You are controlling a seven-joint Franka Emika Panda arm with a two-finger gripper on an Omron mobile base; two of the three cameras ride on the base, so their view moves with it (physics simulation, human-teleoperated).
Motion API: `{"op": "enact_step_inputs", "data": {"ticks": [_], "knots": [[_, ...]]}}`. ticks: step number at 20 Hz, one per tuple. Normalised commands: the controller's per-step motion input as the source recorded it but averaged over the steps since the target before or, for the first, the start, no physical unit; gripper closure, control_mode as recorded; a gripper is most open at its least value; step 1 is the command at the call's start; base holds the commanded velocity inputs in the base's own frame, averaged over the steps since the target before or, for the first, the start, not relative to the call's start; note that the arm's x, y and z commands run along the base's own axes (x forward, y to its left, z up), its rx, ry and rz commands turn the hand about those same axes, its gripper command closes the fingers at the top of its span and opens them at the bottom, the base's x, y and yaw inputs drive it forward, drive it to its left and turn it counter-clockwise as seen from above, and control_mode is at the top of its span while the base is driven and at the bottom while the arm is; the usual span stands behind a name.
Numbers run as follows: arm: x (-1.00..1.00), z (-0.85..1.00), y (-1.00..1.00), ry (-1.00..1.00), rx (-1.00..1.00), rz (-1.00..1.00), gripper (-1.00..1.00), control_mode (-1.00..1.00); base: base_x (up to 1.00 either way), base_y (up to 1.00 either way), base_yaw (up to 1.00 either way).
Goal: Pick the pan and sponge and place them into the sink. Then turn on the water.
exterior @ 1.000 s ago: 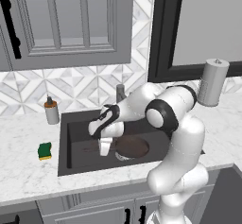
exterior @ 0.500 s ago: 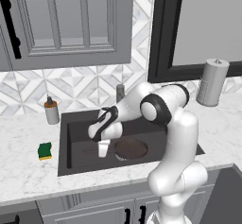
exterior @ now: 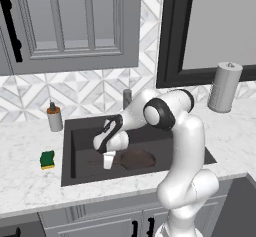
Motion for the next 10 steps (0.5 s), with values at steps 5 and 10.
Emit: {"op": "enact_step_inputs", "data": {"ticks": [5,10], "knots": [[0.02,-0.15,0.0,0.0,0.0,-0.03,1.0,-1.0,0.0,0.0,0.0],[0.0,-0.19,0.0,0.0,0.0,-0.01,1.0,-1.0,0.0,0.0,0.0]]}}
